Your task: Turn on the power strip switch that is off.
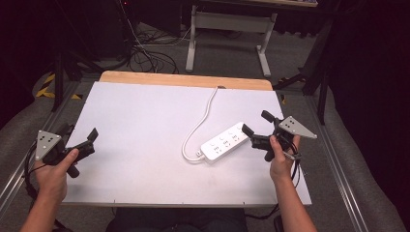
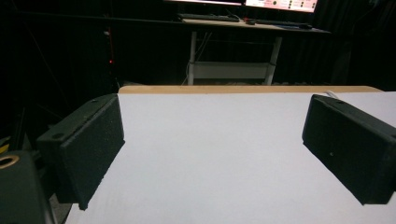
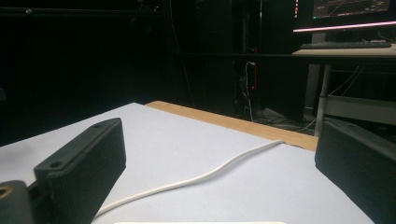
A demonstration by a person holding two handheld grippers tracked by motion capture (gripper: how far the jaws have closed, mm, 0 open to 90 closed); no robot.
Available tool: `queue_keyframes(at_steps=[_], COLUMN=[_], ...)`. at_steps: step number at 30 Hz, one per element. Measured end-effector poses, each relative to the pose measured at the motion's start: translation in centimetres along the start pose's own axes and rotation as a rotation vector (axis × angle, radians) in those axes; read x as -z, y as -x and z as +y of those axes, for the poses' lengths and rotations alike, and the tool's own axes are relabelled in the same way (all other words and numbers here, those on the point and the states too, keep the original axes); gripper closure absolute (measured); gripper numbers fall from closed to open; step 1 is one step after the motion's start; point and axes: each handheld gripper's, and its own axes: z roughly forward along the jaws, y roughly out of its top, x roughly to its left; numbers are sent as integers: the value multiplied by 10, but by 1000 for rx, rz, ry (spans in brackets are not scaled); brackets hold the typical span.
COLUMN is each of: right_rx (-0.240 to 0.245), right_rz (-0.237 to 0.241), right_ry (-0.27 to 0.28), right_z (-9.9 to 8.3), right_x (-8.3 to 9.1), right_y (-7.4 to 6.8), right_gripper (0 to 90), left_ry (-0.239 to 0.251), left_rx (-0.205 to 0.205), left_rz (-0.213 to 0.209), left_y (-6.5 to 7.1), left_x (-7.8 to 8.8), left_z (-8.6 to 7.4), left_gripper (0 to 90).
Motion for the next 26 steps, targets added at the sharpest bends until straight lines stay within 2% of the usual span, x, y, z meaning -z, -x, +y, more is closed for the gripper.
queue_keyframes(at_steps=[5, 19, 26], right_rx=[-9, 18, 18], right_rz=[4, 27, 37], right_ry=[2, -3, -5], right_z=[-1, -1, -1], right_x=[0, -2, -2], right_y=[1, -2, -2], right_gripper=[30, 41, 41], left_ry=[1, 3, 3], left_rx=[3, 3, 0], left_rz=[0, 2, 2], left_y=[0, -1, -1], left_x=[0, 0, 0], left_z=[0, 0, 0], left_gripper=[60, 59, 54])
